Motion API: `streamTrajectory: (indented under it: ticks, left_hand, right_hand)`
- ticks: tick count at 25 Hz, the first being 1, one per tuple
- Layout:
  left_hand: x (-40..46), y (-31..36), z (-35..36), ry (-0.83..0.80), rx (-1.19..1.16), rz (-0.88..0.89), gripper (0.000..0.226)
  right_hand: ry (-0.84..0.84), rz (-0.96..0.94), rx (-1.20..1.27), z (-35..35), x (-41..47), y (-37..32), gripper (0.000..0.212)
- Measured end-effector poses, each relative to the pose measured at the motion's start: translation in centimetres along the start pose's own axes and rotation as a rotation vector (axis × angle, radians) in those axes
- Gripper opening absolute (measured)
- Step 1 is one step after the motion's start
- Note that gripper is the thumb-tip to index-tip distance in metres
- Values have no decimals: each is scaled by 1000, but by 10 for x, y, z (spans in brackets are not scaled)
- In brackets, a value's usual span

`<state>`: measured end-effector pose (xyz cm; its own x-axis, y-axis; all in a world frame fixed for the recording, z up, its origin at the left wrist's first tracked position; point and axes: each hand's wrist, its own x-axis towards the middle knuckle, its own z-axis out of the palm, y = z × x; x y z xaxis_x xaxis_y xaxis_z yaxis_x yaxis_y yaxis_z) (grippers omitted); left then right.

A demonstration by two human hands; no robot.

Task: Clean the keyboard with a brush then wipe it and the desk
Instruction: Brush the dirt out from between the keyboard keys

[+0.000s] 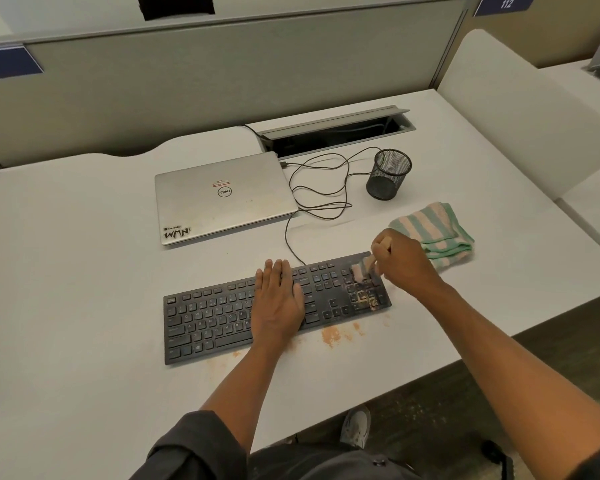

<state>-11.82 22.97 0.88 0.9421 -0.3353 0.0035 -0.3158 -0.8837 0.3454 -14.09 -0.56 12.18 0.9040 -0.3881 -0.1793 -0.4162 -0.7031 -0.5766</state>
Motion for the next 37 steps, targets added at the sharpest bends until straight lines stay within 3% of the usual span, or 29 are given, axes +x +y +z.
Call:
streamTrajectory:
  ticks: [4,9,14,20,25,31,37]
  left_hand:
    - [-2,1,0,2,-19,1,61]
    - [0,1,0,0,-14,-1,65]
    - [0,1,1,5,-20,-7,60]
    - [0,1,1,-2,-15,-8,61]
    - [0,1,0,-6,-20,-10,60]
    - [0,0,2,5,-19,0,62]
    - [1,-2,6,1,-12,-7,68]
  right_hand:
    - [-110,-56,108,13,-2,-9,15]
    - [36,33,-85,-11,15,6,17]
    - [-127,-38,151,8,9,-9,15]
    - [72,56,-50,-11,26,9,16]
    - [-133,-24,185,3,18,-11,15]
    - [99,91,12,-22,27,17,20]
    - [-66,1,110,-6,7,11,20]
